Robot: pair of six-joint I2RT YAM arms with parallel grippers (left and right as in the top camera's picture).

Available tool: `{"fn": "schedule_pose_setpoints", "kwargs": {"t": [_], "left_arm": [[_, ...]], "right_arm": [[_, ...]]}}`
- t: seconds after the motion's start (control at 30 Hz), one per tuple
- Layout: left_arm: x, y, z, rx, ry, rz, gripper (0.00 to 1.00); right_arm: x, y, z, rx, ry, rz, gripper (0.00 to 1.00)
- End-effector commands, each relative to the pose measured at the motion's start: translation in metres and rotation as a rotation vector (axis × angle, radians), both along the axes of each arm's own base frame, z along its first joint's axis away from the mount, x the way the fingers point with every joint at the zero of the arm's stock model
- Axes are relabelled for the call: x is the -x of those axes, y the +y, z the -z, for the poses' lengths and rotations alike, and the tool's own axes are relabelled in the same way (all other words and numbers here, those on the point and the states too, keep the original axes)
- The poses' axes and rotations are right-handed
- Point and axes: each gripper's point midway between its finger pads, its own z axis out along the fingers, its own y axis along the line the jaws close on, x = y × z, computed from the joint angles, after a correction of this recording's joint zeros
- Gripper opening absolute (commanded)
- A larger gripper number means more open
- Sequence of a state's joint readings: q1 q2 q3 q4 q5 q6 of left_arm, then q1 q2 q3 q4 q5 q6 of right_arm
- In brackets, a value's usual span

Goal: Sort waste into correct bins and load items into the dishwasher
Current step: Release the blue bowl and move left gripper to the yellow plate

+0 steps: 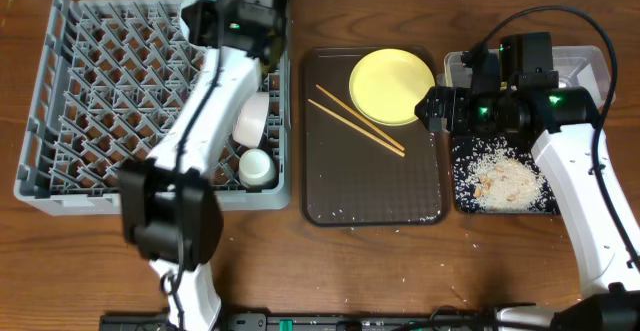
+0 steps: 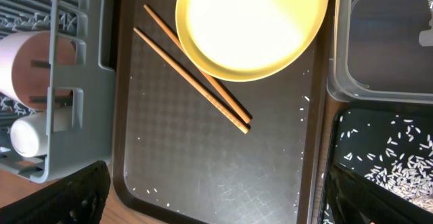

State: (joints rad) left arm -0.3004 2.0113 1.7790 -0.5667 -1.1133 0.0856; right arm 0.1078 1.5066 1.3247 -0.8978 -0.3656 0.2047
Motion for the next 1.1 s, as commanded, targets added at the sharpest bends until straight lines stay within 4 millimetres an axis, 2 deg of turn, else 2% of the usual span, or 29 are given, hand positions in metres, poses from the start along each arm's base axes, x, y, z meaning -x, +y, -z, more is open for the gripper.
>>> {"fn": "schedule_pose_setpoints", "kwargs": {"t": [0.0, 0.17, 0.43, 0.7, 1.07], "left_arm": [[0.009, 0.006, -0.013, -0.14, -0.052, -0.113, 0.07], [0.005, 0.002, 0.008, -0.167, -0.025, -0.122, 0.07], [0.006, -0.007, 0.023, -0.151, -0.035, -0.109, 0.07], [0.012, -0.017, 0.05, -0.113, -0.024, -0.082, 0.07], [0.018, -0.019, 0.068, -0.099, -0.011, -0.075, 0.07]], "right_arm": [[0.001, -0.001, -0.008, 0.0, -0.022, 0.003, 0.99], [0.001, -0.001, -0.008, 0.0, -0.022, 0.003, 0.99], [0.001, -0.001, -0.008, 0.0, -0.022, 0.004, 0.99], [0.001, -0.001, -0.008, 0.0, -0.022, 0.003, 0.99], [0.001, -0.001, -0.008, 0.0, -0.022, 0.003, 0.99]]}}
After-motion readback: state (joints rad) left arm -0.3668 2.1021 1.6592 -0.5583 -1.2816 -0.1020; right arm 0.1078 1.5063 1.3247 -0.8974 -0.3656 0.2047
